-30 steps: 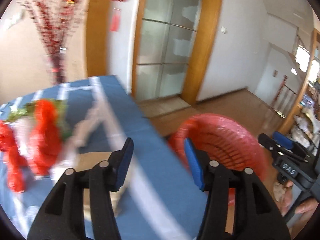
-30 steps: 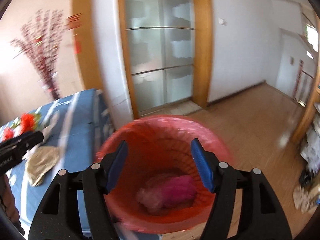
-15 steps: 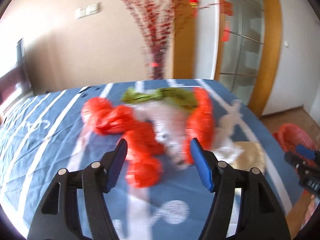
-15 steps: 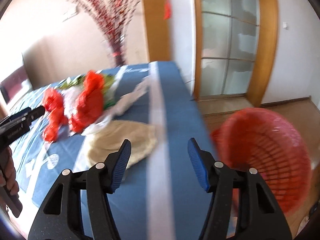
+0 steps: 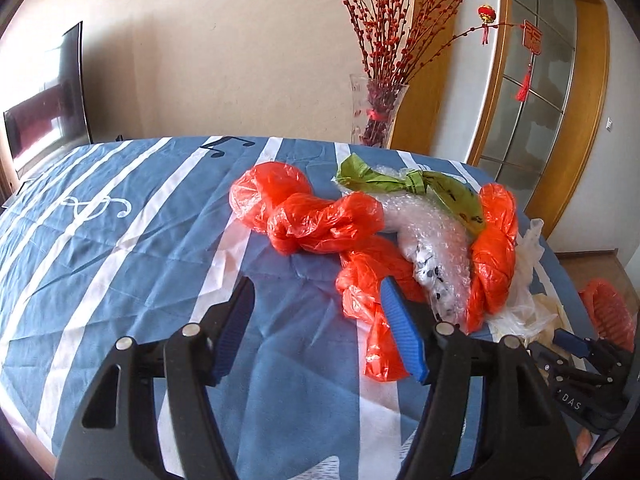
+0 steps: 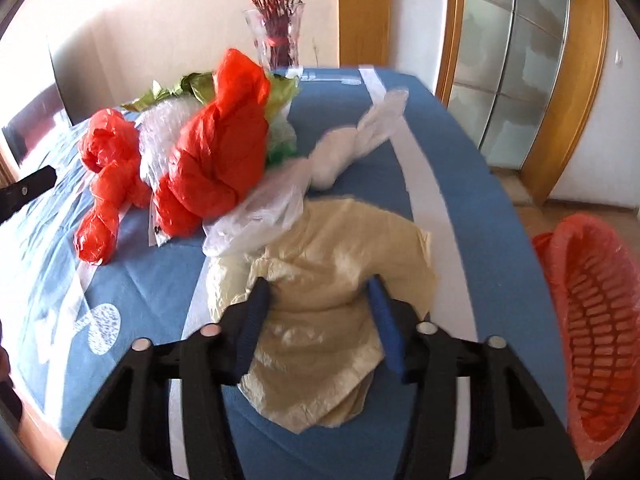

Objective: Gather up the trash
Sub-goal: 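Grasp the beige mesh bag with the right gripper while the left gripper grasps a red bag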

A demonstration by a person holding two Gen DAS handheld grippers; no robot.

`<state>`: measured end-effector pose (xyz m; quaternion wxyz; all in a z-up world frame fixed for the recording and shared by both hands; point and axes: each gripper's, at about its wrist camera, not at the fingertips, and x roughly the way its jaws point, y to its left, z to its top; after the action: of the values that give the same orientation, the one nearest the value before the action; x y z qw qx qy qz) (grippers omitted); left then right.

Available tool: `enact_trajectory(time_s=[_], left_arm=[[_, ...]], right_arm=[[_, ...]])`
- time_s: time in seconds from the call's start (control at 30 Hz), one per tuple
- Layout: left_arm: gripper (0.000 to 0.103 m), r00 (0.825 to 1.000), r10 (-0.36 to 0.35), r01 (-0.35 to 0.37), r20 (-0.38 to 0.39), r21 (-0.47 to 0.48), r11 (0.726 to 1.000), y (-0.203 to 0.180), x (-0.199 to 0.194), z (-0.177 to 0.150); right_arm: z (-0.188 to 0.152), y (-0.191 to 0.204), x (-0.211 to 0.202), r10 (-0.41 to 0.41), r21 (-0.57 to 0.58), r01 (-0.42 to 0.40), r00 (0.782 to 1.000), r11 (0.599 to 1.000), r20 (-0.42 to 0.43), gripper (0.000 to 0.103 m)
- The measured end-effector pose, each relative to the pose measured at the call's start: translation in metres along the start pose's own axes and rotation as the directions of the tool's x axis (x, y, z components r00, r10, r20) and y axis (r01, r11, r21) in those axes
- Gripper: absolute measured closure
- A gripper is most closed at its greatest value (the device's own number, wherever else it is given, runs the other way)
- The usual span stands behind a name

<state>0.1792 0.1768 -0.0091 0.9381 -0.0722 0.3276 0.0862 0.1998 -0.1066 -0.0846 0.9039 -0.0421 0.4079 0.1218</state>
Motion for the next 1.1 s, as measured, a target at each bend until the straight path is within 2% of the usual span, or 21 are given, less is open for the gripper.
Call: enact_trajectory(time_s=[0.03,0.1,0.2,0.4,0.5,0.63,0.8,0.9,0.97,1.1], left_arm=[[0.039,1.0,-0.005,0.005,-0.003,-0.001,1.0,0.0,0.001,0.0],[0.039,1.0,-0.011,0.011,-0.012,0.0,1.0,-0.001,0.005,-0.001],[0.039,0.999,-0.029,0.029,-0.03,-0.002,1.0,-0.004,0.009,-0.003],[0.039,0.998,-0.058,0.059,-0.04,0.035,0.998,-0.024,0.014,-0.001],[0.039,0.997,-0.056,0.058,-0.052,0.046,0.997,-0.031,0.021,0.001],[0.039,0.993,-0.037,0.042,-0.11,0.043,0.998,-0.036,0.042,0.004],[0.048,0.982,-0.003,0.011,-0.188,0.046,0.999,-0.041,0.068,0.001],[0.062,0.976,-0.009,0.018,-0.217,0.042,0.999,-0.043,0.078,-0.002],[0.072,0.979,0.0,0.011,-0.205,0.052,0.999,-0.046,0.079,-0.004],[0.076,0.986,-0.016,0.028,-0.165,0.07,0.997,-0.049,0.066,-0.004]], right_arm=[[0.0,0.001,0.0,0.01,-0.004,-0.01,1.0,1.0,-0.001,0.063],[-0.001,0.002,-0.003,0.022,-0.004,-0.022,1.0,1.0,0.001,0.084],[-0.004,-0.001,-0.006,0.018,0.001,-0.018,1.0,1.0,0.0,0.094],[-0.011,-0.029,-0.02,-0.062,0.048,0.06,0.998,0.997,0.028,0.096],[-0.011,-0.049,-0.027,-0.074,0.099,0.07,0.997,0.993,0.038,0.096],[-0.011,-0.066,-0.036,-0.083,0.134,0.075,0.995,0.988,0.054,0.096],[-0.01,-0.072,-0.041,-0.083,0.143,0.074,0.995,0.987,0.061,0.096],[-0.012,-0.072,-0.042,-0.083,0.144,0.073,0.995,0.987,0.06,0.096],[-0.013,-0.072,-0.044,-0.083,0.142,0.073,0.995,0.987,0.06,0.096],[-0.014,-0.073,-0.05,-0.081,0.143,0.07,0.994,0.987,0.074,0.096]])
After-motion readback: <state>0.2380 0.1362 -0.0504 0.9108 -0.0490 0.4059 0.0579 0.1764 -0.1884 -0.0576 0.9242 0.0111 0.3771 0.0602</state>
